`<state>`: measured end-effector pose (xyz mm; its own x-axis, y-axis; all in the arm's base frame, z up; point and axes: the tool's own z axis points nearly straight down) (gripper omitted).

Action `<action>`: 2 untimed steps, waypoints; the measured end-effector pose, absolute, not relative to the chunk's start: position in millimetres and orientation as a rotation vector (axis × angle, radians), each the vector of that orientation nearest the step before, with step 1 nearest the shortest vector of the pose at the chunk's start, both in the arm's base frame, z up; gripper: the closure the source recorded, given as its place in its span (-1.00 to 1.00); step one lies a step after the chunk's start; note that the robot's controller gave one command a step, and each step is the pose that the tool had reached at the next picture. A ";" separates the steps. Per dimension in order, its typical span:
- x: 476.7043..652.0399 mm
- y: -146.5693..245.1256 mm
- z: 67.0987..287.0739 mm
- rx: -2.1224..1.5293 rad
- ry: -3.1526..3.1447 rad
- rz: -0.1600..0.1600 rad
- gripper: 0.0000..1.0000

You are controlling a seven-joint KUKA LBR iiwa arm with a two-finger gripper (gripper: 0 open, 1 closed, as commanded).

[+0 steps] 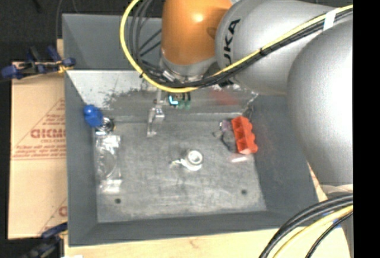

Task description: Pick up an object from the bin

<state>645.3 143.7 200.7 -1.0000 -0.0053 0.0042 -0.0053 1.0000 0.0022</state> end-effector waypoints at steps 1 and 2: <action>574.8 206.9 160.0 0.156 -3.134 0.000 -1.00; 637.0 91.5 159.1 0.406 -3.122 0.006 -1.00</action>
Offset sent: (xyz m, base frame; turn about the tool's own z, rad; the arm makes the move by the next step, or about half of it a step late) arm -0.0681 0.0606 -0.0387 -0.0851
